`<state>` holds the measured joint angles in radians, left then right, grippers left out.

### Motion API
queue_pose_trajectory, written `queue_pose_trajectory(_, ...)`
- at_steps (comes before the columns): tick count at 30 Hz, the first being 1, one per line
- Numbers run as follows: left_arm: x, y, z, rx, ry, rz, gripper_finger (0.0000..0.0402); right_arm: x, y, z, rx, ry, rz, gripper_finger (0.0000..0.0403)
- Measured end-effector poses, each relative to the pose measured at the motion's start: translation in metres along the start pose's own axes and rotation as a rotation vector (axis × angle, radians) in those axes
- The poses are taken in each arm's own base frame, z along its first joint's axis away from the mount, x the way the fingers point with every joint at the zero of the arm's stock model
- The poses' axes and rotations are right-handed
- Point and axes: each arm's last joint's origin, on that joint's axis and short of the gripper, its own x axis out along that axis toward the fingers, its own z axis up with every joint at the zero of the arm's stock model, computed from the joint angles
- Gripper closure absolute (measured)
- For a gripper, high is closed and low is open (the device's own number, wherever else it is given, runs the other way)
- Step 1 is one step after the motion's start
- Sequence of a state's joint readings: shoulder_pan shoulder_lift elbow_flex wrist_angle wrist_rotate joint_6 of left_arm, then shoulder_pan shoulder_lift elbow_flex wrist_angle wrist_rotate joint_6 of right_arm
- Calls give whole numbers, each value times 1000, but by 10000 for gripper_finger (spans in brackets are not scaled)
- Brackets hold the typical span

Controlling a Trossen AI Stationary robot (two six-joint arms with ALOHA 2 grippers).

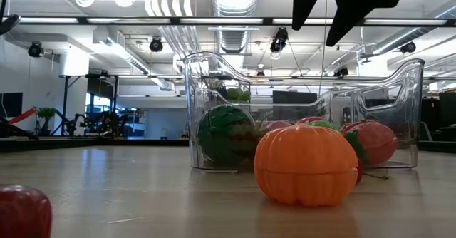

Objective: Pick and placing Produce into tupperware
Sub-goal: Put the cherry into the transparent bin

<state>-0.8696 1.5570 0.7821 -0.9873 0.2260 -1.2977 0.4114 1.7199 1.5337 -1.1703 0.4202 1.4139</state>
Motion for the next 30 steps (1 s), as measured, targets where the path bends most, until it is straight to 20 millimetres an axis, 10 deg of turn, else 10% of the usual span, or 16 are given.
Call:
queue_pose_trajectory(22, -3, 1, 4, -2, -90, 10, 339, 0, 0, 0, 26, 1, 1, 105)
queue_pose_trajectory(30, -69, 24, 20, -123, -487, -195, 340, 0, 0, -1, 26, 38, 8, 106)
